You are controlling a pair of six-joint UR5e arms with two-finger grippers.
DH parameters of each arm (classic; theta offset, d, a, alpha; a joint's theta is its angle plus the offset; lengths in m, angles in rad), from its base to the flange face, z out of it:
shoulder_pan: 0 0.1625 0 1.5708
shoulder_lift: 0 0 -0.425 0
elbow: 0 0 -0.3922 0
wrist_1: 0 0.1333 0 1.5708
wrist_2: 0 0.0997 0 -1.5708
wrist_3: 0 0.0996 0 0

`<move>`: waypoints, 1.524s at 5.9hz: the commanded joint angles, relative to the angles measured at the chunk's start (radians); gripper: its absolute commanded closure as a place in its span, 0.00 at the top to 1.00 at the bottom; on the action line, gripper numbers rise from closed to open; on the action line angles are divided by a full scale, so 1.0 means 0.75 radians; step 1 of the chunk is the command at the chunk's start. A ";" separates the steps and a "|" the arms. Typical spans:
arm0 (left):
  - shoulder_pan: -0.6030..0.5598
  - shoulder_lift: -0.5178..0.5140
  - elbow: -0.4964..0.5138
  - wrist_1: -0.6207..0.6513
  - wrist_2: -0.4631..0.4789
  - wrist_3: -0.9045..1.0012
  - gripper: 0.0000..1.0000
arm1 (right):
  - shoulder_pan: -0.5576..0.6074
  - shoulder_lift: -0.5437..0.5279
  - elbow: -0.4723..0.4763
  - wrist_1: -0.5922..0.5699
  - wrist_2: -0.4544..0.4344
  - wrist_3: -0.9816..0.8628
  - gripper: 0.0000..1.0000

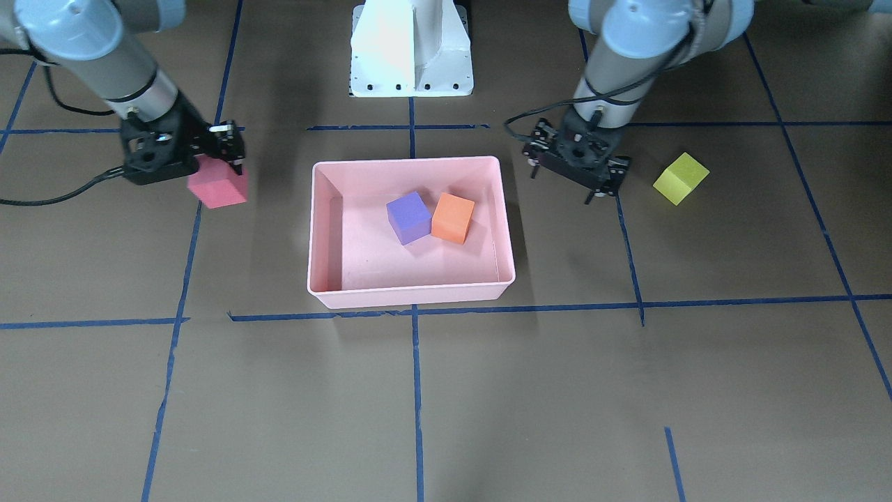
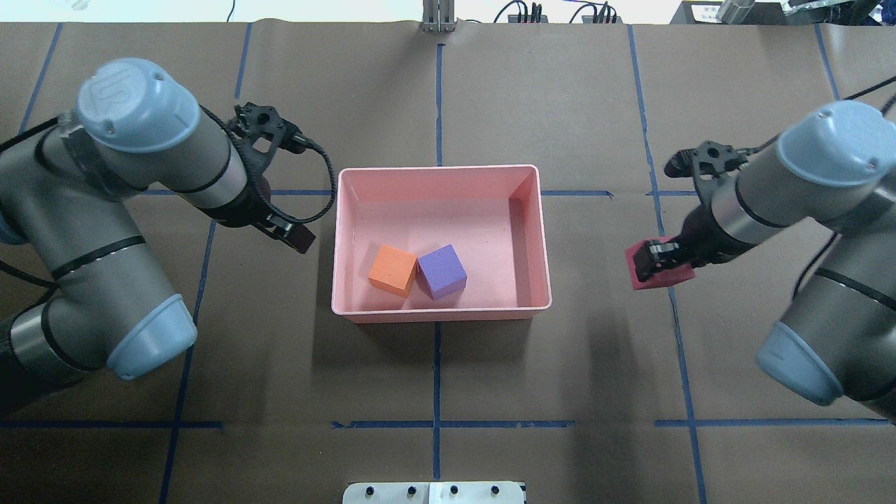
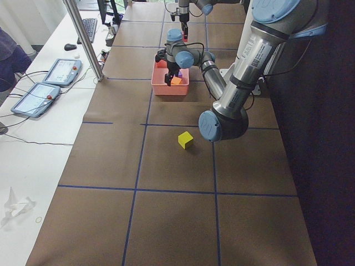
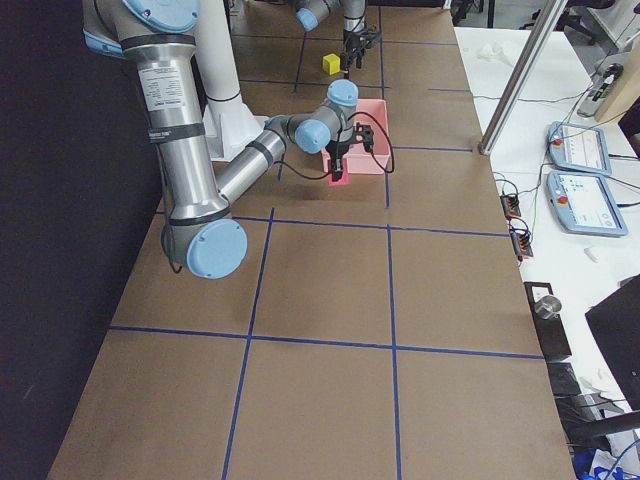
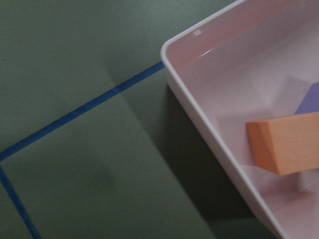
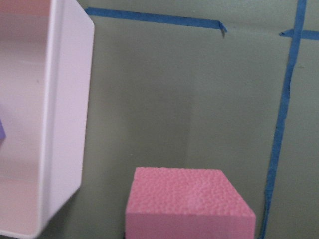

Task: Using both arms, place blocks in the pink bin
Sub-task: 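Carry the pink-red cube into the bin with right gripper while left reaches out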

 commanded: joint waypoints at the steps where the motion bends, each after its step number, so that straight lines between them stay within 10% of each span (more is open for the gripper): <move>1: -0.157 0.183 -0.076 -0.006 -0.074 0.295 1.00 | -0.080 0.360 -0.102 -0.210 -0.037 0.258 0.27; 2: -0.211 0.259 -0.103 -0.008 -0.103 0.383 1.00 | -0.131 0.481 -0.196 -0.210 -0.106 0.363 0.30; 3: -0.229 0.304 -0.133 -0.014 -0.105 0.443 1.00 | -0.206 0.557 -0.273 -0.208 -0.210 0.435 0.77; 4: -0.230 0.410 -0.152 -0.093 -0.103 0.508 1.00 | -0.251 0.570 -0.290 -0.210 -0.286 0.486 1.00; 6: -0.230 0.660 -0.148 -0.411 -0.142 0.525 1.00 | -0.252 0.530 -0.262 -0.212 -0.273 0.442 1.00; 9: -0.189 0.728 -0.077 -0.415 -0.167 0.521 1.00 | -0.246 0.444 -0.186 -0.212 -0.275 0.409 1.00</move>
